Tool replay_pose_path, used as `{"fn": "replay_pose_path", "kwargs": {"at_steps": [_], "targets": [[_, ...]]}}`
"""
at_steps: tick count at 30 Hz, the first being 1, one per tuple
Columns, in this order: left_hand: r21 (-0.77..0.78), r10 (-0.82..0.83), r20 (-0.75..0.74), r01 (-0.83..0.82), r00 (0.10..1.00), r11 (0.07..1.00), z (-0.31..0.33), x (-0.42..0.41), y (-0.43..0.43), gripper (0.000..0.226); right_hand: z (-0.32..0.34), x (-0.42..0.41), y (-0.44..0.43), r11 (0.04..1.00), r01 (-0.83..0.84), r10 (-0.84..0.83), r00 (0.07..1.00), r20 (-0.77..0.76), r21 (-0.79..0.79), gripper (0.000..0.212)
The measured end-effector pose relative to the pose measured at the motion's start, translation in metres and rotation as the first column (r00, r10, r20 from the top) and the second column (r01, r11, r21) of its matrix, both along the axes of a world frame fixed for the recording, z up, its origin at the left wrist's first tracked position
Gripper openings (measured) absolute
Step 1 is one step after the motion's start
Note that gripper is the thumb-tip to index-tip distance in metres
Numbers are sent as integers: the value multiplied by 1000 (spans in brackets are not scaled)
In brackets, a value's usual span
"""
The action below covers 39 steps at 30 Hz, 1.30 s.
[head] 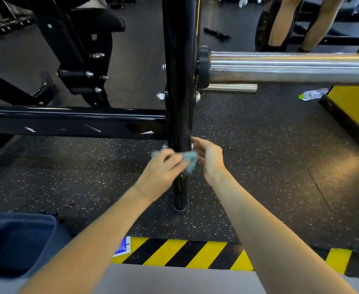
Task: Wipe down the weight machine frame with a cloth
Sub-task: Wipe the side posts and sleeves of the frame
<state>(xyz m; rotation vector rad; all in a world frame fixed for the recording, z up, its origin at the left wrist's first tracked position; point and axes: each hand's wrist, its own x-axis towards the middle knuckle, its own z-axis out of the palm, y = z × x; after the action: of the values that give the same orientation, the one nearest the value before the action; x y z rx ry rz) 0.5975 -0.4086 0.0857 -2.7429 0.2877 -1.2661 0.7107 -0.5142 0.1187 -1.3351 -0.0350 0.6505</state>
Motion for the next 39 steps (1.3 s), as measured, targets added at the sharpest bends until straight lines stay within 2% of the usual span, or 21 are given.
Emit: {"fn": "replay_pose_path", "kwargs": {"at_steps": [3,5,7,10,13,15,17,18,20,21,22,23,24,25,26,27,28,30,33,36,39], "targets": [[-29,52,-214,-60,975,998,-35,-15,-9,30,-2,5,-4,1000,-1,0,999,-46,-26,27],[-228,78,-221,-130,972,965,-28,-17,-18,18,-4,4,-6,1000,-2,1,999,-35,-29,26],[-382,88,-51,-101,995,919,-3,-14,-23,29,-6,2,-8,999,-20,19,1000,-22,-44,27],[-330,126,252,-37,960,943,43,-3,-21,24,-4,2,-6,992,-27,19,997,-68,-120,25],[-264,133,309,-49,942,963,50,9,-13,20,-6,3,-2,982,-55,35,993,-109,-183,15],[-205,111,221,-65,969,977,23,8,-11,18,-11,4,-2,983,-53,40,996,-75,-176,14],[-179,101,36,-93,994,980,-16,-2,-10,21,-15,3,-5,988,-38,32,999,-41,-152,19],[-185,100,-73,-112,992,976,-35,-10,-10,25,-17,3,-7,982,-49,45,999,-30,-185,20],[-282,110,-273,-189,956,941,-61,-24,-15,28,-22,1,-13,912,-147,148,989,-27,-382,24],[-412,91,-357,-244,930,878,-65,-29,-19,30,-24,0,-16,825,-249,248,966,-72,-507,26],[-584,46,-409,-301,911,754,-65,-30,-23,33,-27,-2,-21,705,-380,361,919,-157,-599,28],[-738,17,-427,-360,904,571,-60,-32,-28,34,-31,-5,-26,574,-518,470,843,-262,-634,29],[-849,-1,-447,-424,895,317,-54,-32,-31,33,-36,-8,-30,467,-638,559,750,-355,-613,27],[-891,-57,-454,-455,889,5,-47,-33,-30,32,-41,-11,-33,406,-724,621,666,-413,-557,24],[-837,-161,-411,-441,898,-324,-42,-35,-28,30,-46,-14,-34,396,-778,662,610,-435,-487,23],[-709,-266,-304,-404,915,-578,-37,-38,-25,29,-51,-16,-34,411,-805,695,580,-424,-428,29],[-584,-314,-209,-376,926,-720,-34,-42,-22,27,-53,-18,-33,432,-820,722,564,-400,-375,37],[-499,-348,-118,-359,930,-789,-34,-49,-15,28,-53,-24,-29,445,-847,768,527,-363,-290,41],[-508,-371,-58,-347,927,-788,-40,-57,-11,33,-54,-30,-24,476,-856,781,516,-352,-200,29],[-494,-336,-22,-303,942,-815,-46,-64,-9,37,-55,-34,-22,477,-863,782,502,-369,-165,28],[-467,-309,11,-268,951,-842,-52,-72,-4,38,-57,-37,-16,577,-772,692,636,-343,-267,30]]}}
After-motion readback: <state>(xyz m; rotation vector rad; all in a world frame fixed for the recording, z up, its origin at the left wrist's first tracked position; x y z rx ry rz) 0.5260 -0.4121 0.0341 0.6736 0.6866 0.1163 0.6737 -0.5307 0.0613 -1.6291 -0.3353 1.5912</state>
